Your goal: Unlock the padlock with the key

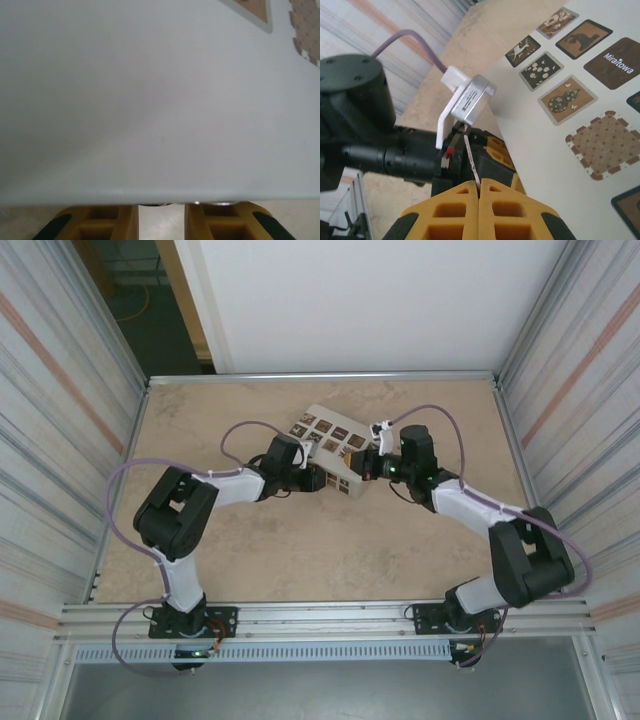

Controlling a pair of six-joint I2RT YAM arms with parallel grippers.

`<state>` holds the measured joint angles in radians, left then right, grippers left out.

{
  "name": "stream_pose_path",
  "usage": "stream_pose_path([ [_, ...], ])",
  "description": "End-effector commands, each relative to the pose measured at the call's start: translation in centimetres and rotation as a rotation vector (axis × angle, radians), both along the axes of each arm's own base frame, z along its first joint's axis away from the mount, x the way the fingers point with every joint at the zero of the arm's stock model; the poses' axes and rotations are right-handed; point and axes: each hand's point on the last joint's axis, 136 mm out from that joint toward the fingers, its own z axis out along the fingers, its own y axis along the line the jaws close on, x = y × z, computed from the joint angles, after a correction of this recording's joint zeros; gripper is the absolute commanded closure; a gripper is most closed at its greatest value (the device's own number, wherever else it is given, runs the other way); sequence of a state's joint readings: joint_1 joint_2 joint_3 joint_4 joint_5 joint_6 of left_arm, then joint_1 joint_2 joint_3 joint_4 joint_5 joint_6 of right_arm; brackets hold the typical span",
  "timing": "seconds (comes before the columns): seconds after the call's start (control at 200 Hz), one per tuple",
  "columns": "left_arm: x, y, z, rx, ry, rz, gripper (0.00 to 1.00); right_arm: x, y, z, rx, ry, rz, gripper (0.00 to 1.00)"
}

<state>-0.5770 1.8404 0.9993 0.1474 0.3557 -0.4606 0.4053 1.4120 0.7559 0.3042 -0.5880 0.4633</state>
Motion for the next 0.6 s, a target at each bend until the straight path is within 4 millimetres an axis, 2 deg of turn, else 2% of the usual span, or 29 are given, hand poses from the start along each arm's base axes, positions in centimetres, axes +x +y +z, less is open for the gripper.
stream_pose_path([
  [0.0,-1.4,-1.5,3.9,-0.122,0.041,-0.035,0.79,-2.6,-1.0,-1.9,-0.113,-0.015,0.041,1.0],
  [0.2,-2.5,-2.0,6.0,-0.165,0.118,-0.05,0.79,-6.0,-0.9,-2.6,-0.206,-0.085,0.089,1.0],
  [0.381,-3.1,-2.6,7.5,-0.214,0.175,-0.062,0.79,-8.4,-0.3,-4.9,-0.293,-0.146,0.121,1.0],
  [0.596,-3.6,-2.7,8.1,-0.245,0.227,-0.051,0.79,-9.3,0.0,-7.4,-0.344,-0.198,0.111,1.0],
])
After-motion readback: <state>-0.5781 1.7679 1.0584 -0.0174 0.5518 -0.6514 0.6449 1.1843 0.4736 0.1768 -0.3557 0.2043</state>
